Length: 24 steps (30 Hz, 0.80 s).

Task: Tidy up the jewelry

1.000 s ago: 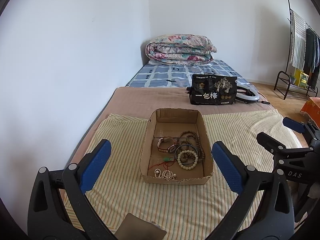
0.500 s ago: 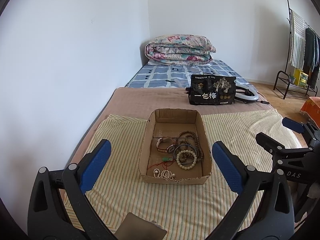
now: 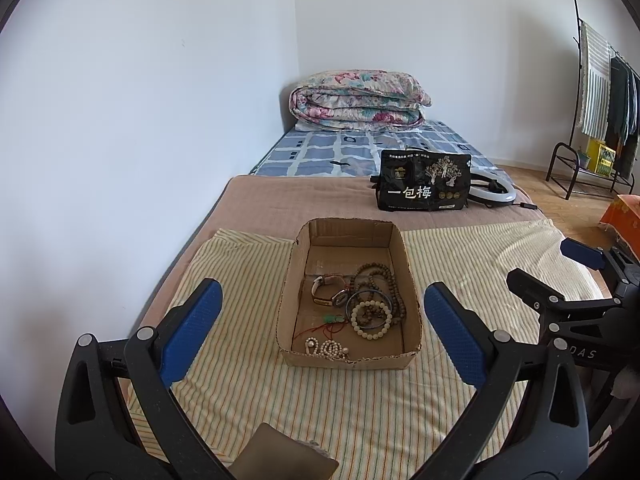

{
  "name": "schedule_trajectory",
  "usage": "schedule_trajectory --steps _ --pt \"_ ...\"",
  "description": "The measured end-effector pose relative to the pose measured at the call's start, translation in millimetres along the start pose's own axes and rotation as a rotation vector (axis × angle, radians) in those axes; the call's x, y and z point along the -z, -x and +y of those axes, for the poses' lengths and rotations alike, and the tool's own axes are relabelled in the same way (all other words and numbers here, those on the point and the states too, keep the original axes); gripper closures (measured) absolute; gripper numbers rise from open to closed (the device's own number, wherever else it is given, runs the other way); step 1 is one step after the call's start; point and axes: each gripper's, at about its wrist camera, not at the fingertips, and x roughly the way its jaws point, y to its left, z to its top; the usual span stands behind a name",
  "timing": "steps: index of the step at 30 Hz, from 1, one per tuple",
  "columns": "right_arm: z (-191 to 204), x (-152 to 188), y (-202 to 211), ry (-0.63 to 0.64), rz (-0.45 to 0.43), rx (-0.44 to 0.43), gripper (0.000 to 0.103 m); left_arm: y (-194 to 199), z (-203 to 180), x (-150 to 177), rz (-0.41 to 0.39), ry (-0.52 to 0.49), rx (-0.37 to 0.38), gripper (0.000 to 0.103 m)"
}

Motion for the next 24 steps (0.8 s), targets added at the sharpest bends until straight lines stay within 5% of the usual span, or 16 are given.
schedule_trajectory --steps 24 --pt "2.2 3.6 -3.1 0.009 0.017 -0.007 0.0 0.3 -3.1 4.9 -0.006 0.005 -0.005 0.001"
